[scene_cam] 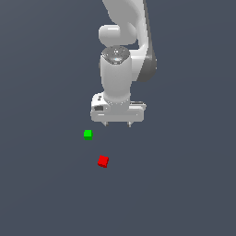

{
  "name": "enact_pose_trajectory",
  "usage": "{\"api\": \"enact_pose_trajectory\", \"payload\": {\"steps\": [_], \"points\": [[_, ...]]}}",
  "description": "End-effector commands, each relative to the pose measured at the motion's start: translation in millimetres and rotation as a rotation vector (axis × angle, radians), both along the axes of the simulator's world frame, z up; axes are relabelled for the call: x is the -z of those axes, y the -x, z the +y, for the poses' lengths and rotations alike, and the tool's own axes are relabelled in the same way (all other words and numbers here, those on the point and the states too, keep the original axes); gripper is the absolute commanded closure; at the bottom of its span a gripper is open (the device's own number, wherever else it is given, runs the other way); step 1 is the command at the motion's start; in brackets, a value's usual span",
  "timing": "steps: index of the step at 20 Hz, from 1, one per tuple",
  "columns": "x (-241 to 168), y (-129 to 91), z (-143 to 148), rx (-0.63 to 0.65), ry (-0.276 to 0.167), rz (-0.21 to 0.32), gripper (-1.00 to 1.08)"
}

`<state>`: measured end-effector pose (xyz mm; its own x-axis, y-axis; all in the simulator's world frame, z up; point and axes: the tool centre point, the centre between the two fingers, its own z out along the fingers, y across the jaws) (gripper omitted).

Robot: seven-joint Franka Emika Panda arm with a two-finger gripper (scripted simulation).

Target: Stack the red cube on top of the green cube.

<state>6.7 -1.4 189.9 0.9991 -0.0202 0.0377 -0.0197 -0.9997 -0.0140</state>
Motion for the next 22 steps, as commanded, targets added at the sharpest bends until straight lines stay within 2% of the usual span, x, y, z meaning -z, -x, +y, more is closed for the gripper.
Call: {"api": "enact_pose_trajectory", "payload": {"steps": [1,11,22], "points": [[0,0,0,0.000,0.000,0.000,-0.92],[17,-15,-8,0.032,0.002,0.005,-0.92],[71,-60,-37,0.136,0.006,0.023,-0.92]]}}
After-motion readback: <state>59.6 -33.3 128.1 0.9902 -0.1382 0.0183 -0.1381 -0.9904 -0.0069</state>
